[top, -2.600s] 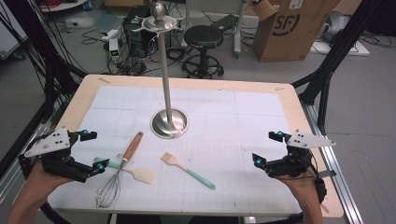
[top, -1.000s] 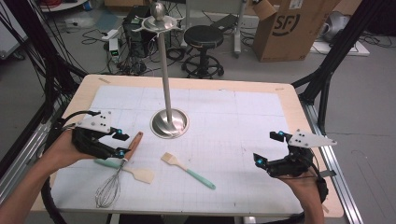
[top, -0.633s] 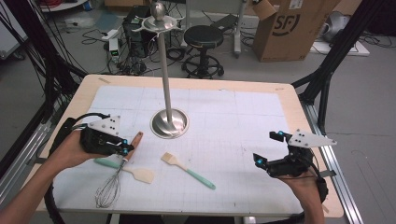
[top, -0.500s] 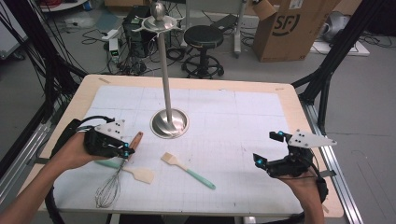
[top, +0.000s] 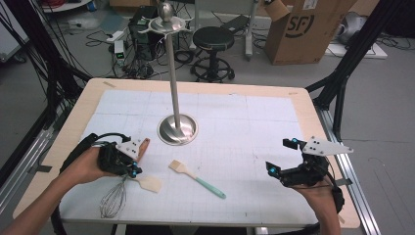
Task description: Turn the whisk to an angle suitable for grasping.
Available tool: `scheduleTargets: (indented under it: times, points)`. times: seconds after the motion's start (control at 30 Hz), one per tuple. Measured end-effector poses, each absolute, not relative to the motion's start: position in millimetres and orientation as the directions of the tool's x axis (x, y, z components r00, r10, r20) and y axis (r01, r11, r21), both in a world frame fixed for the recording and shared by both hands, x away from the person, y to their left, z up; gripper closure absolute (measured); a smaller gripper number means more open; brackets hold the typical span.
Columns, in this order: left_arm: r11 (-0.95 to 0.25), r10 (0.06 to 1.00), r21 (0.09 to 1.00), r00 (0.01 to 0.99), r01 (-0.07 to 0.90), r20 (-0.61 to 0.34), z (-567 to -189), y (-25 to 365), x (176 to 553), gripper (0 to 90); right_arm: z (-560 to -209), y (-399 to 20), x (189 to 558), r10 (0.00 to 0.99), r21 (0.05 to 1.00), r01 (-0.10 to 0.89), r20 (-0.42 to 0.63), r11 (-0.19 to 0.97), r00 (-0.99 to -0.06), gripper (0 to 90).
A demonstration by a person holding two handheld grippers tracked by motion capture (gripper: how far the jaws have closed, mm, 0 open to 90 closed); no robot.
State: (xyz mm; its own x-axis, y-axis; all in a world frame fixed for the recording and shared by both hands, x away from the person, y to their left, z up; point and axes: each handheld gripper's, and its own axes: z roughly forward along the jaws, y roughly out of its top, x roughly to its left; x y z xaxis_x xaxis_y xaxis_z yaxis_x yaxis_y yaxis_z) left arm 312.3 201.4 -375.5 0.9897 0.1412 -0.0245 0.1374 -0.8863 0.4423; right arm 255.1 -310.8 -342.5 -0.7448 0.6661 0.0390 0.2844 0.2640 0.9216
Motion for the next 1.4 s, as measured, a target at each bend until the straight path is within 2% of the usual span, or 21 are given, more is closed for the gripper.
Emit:
scheduleTargets:
  times: [0.53,1.03,1.4]
  points:
    - [-0.946,0.142,0.288,0.989,0.148,-0.042,-406.4,208.2,304.6,89.8,-342.5,-309.3,255.7,0.661,0.921,0.28,0.034,0.27,-0.749,0.0]
    - [-0.959,0.168,0.227,0.985,0.17,-0.028,-408.8,228.5,303.1,89.8,-343.1,-308.3,256.2,0.662,0.919,0.284,0.035,0.273,-0.748,0.0]
    - [-0.956,0.19,0.224,0.982,0.187,-0.008,-404.2,247.3,304.2,89.9,-343.2,-307.3,256.2,0.662,0.917,0.288,0.035,0.277,-0.749,0.0]
